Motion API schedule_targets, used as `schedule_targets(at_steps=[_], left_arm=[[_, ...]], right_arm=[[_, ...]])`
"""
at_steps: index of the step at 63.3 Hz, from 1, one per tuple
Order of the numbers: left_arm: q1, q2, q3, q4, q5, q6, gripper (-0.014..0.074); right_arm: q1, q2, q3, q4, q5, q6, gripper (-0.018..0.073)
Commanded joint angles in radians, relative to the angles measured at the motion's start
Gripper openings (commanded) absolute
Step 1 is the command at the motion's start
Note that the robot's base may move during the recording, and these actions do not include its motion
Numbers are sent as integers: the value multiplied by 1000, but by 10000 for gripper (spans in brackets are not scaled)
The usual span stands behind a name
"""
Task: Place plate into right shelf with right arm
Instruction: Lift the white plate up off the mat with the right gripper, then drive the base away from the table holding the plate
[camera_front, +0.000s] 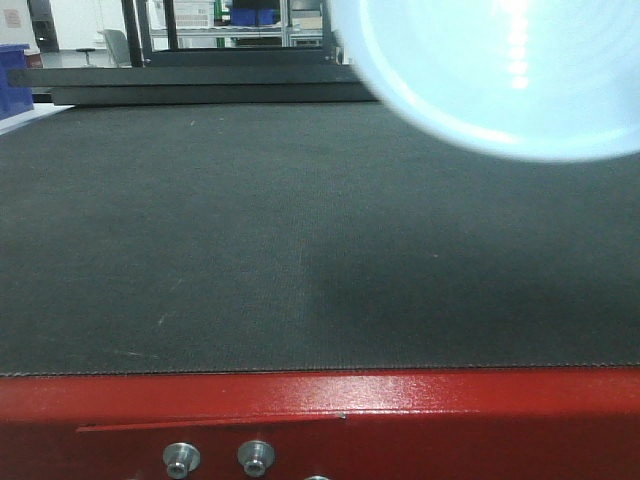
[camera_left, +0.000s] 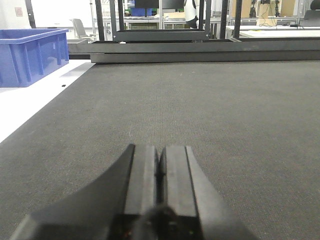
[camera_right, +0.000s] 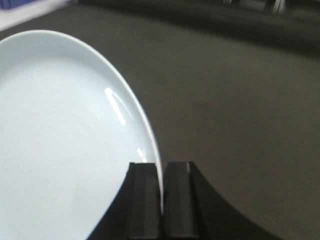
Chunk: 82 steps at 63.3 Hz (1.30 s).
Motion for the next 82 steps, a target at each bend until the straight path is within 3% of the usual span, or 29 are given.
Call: schedule_targets(at_steps=[1, 24, 82], left_arm=[[2, -11, 8, -2, -87, -2, -47], [2, -11, 8, -2, -87, -2, -47], [2, -11, 8, -2, -87, -2, -47]], right_arm=[[0, -77, -28, -48, -111, -6, 53], [0, -277, -28, -48, -226, -6, 55], [0, -284, -28, -48, -233, -6, 55]])
